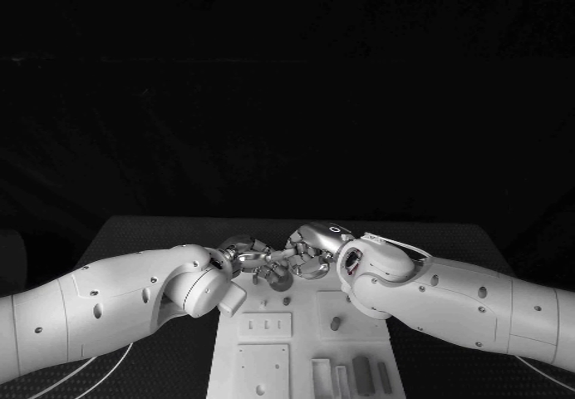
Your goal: Assemble the parts on the task board
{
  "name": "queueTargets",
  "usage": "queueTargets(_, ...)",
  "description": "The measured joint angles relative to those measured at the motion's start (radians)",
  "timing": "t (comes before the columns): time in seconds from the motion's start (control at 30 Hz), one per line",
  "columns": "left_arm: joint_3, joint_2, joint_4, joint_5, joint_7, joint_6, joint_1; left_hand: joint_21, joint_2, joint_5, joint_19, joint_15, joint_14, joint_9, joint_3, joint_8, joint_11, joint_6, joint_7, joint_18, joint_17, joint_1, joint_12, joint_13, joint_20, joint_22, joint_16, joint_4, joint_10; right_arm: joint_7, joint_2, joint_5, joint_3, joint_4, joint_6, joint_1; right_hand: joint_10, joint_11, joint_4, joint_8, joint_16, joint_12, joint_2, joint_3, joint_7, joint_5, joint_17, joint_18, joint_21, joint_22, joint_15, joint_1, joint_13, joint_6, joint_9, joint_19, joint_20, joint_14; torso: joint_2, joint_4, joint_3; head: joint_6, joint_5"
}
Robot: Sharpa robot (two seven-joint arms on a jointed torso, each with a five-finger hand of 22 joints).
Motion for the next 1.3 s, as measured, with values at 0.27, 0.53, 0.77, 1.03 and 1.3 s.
queueTargets(0.27, 0.0, 0.0, 0.0, -0.002, -0.013, 0.0, 0.0, 0.004, 0.008, 0.0, -0.004, -0.002, 0.002, 0.002, 0.004, 0.005, -0.005, 0.019, -0.009, 0.0, 0.003, 0.018, 0.005, 0.007, -0.004, -0.001, 0.008, -0.001, 0.009, -0.005, 0.002, -0.003, 0.0, 0.003, 0.0, -0.001, 0.0, 0.0, -0.003, 0.0, 0.0, 0.0, -0.003, 0.003, -0.002, 0.0, 0.0, -0.001, 0.0, 0.0, 0.0, -0.002, 0.0, 0.002, 0.0, 0.003, 0.0, 0.0, 0.0, -0.0001, 0.0011, -0.003, 0.001)
queueTargets(0.53, 0.0, 0.004, -0.001, -0.005, -0.027, 0.0, 0.0, 0.011, 0.012, 0.0, -0.006, -0.007, 0.007, 0.004, 0.004, 0.012, -0.011, 0.033, -0.016, 0.0, 0.007, 0.021, 0.012, 0.013, -0.006, -0.003, 0.021, -0.001, 0.018, -0.012, 0.004, -0.005, 0.0, 0.006, -0.001, -0.001, 0.004, -0.004, 0.0, 0.0, 0.0, 0.0, -0.003, 0.005, -0.003, 0.0, 0.0, -0.005, 0.0, 0.0, 0.0, -0.002, 0.0, 0.003, 0.0, 0.003, 0.0, 0.0, 0.0, -0.0001, 0.0012, -0.005, 0.001)
queueTargets(0.77, -0.001, 0.004, -0.002, -0.006, -0.034, -0.001, 0.0, 0.011, 0.012, 0.0, -0.007, -0.007, 0.007, 0.006, 0.004, 0.015, -0.011, 0.034, -0.016, 0.0, 0.008, 0.021, 0.012, 0.013, -0.007, -0.003, 0.02, -0.001, 0.018, -0.02, 0.006, -0.008, 0.0, 0.008, -0.001, -0.002, 0.004, -0.004, -0.003, 0.0, 0.0, 0.0, -0.003, 0.008, -0.003, 0.0, 0.0, -0.006, 0.0, 0.0, 0.0, -0.002, 0.0, 0.003, 0.0, 0.002, 0.0, 0.0, 0.0, -0.0005, 0.0012, -0.006, 0.001)
queueTargets(1.03, -0.001, 0.007, -0.002, -0.007, -0.045, -0.002, 0.0, 0.011, 0.012, 0.001, -0.007, -0.007, 0.007, 0.006, 0.004, 0.015, -0.012, 0.034, -0.016, 0.0, 0.008, 0.021, 0.012, 0.014, -0.007, -0.004, 0.02, -0.001, 0.019, -0.03, 0.01, -0.017, 0.0, 0.008, -0.001, -0.003, 0.004, -0.004, -0.003, 0.0, 0.0, 0.0, -0.005, 0.008, -0.003, 0.0, 0.0, -0.007, 0.0, 0.0, 0.0, -0.002, 0.0, 0.003, 0.0, 0.002, 0.001, 0.0, 0.0, -0.0006, 0.0008, -0.007, 0.002)
queueTargets(1.3, -0.003, 0.009, -0.005, -0.009, -0.059, -0.002, -0.001, 0.011, 0.012, 0.001, -0.007, -0.011, 0.011, 0.005, 0.004, 0.016, -0.012, 0.041, -0.016, 0.0, 0.009, 0.021, 0.012, 0.018, -0.007, -0.005, 0.024, -0.001, 0.023, -0.036, 0.011, -0.025, 0.001, 0.017, -0.003, -0.004, 0.003, -0.004, -0.003, 0.0, 0.0, 0.0, -0.005, 0.014, -0.003, 0.0, 0.001, -0.008, 0.0, 0.0, 0.0, -0.002, 0.0, 0.003, 0.0, 0.002, 0.001, 0.0, 0.0, 0.0002, 0.0001, -0.01, 0.001)
